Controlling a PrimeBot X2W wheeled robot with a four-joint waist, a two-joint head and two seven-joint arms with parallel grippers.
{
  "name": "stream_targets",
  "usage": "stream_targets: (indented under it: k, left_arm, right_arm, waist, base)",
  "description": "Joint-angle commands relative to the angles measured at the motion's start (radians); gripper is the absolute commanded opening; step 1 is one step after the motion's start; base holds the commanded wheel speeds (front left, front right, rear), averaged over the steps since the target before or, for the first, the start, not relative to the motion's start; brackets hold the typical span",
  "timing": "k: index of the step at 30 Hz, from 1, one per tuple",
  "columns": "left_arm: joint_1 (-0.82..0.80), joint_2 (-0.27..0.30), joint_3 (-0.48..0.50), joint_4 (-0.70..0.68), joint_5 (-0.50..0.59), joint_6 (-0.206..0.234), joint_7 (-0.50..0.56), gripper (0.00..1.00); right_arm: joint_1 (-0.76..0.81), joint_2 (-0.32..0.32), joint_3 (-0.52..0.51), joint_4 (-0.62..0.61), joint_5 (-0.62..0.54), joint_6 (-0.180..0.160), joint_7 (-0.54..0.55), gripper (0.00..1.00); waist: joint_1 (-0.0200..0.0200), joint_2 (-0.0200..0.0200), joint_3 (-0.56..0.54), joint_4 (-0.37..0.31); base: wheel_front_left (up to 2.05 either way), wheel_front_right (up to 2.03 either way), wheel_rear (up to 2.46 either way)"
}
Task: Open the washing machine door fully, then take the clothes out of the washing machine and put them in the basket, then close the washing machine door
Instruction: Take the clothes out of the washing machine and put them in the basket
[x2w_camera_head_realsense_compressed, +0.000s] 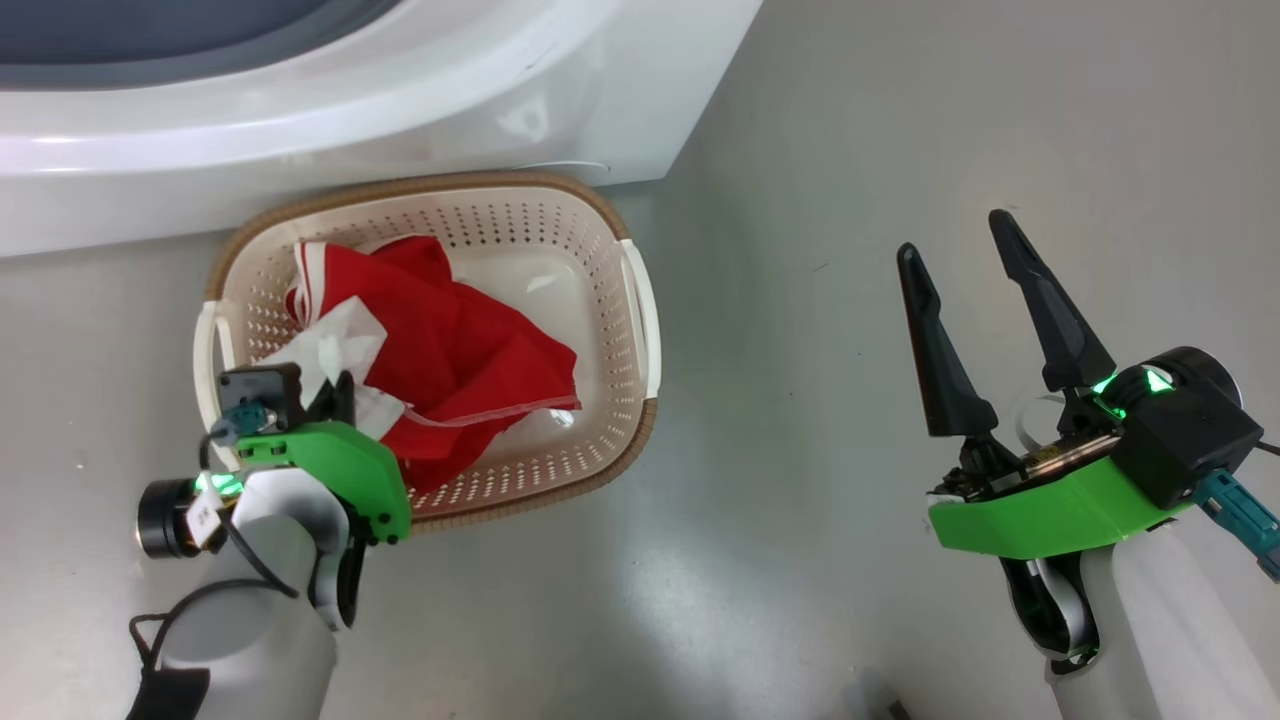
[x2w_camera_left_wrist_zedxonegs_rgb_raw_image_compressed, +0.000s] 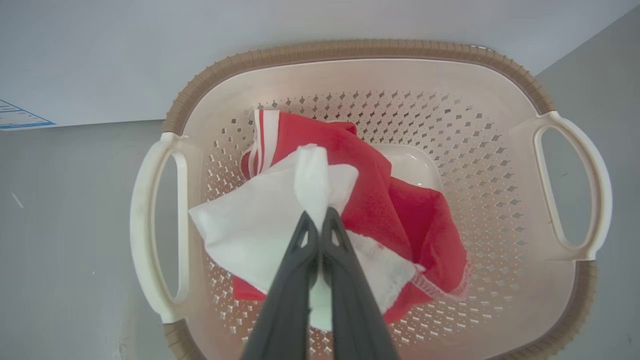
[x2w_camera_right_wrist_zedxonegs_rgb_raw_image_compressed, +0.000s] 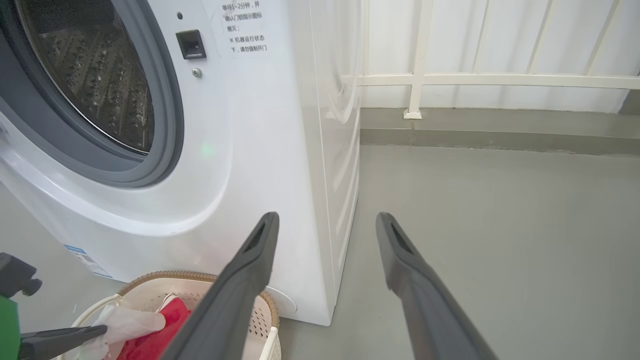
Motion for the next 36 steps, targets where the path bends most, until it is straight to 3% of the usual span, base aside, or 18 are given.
stream_targets:
  k: [1, 3, 5, 6, 7, 15, 22, 36]
  left_arm:
    - [-0.015, 0.018, 0.028, 0.024, -0.009, -0.013, -0.021, 0.09]
    - [-0.035, 0.014, 0.029, 0.066, -0.014, -0.024, -0.036, 0.39]
    - [-0.059, 0.012, 0.029, 0.116, -0.019, -0.037, -0.057, 0.57]
    - [-0.066, 0.010, 0.029, 0.130, -0.021, -0.041, -0.062, 0.75]
    - [-0.073, 0.009, 0.029, 0.142, -0.022, -0.046, -0.069, 1.00]
    - [-0.109, -0.004, 0.017, 0.186, -0.021, -0.067, -0.110, 1.00]
    - [-0.106, -0.015, 0.021, 0.132, -0.018, -0.065, -0.127, 1.00]
    - [0.116, -0.016, 0.134, -0.329, 0.049, -0.037, -0.129, 1.00]
  right_arm:
    - [0.005, 0.000, 0.020, -0.024, 0.010, 0.003, -0.006, 1.00]
    - [0.005, 0.000, 0.022, -0.023, 0.014, 0.003, -0.006, 1.00]
    - [0.003, 0.000, 0.021, -0.020, 0.014, 0.003, -0.006, 1.00]
    - [0.003, 0.000, 0.018, -0.019, 0.015, 0.003, -0.006, 1.00]
    - [0.002, 0.000, 0.014, -0.017, 0.016, 0.003, -0.006, 1.00]
    - [0.001, 0.000, -0.012, 0.004, 0.005, 0.003, -0.006, 1.00]
    - [-0.007, 0.000, -0.021, 0.022, -0.006, 0.003, -0.006, 1.00]
    - [-0.001, 0.000, -0.055, 0.055, -0.075, 0.003, -0.006, 1.00]
  waist:
    - [-0.0001, 0.0000, 0.004, -0.007]
    - [-0.0001, 0.0000, 0.005, -0.011]
    - [-0.0001, 0.0000, 0.005, -0.016]
    - [-0.0001, 0.0000, 0.005, -0.017]
    - [-0.0001, 0.0000, 0.004, -0.017]
    - [-0.0001, 0.0000, -0.013, 0.003]
    - [-0.0001, 0.0000, -0.038, 0.030]
    - [-0.0001, 0.0000, -0.154, 0.077]
  base:
    - [0.00, 0.00, 0.00]
    - [0.00, 0.00, 0.00]
    - [0.00, 0.00, 0.00]
    - [0.00, 0.00, 0.00]
    - [0.00, 0.00, 0.00]
    - [0.00, 0.00, 0.00]
    - [0.00, 0.00, 0.00]
    - [0.00, 0.00, 0.00]
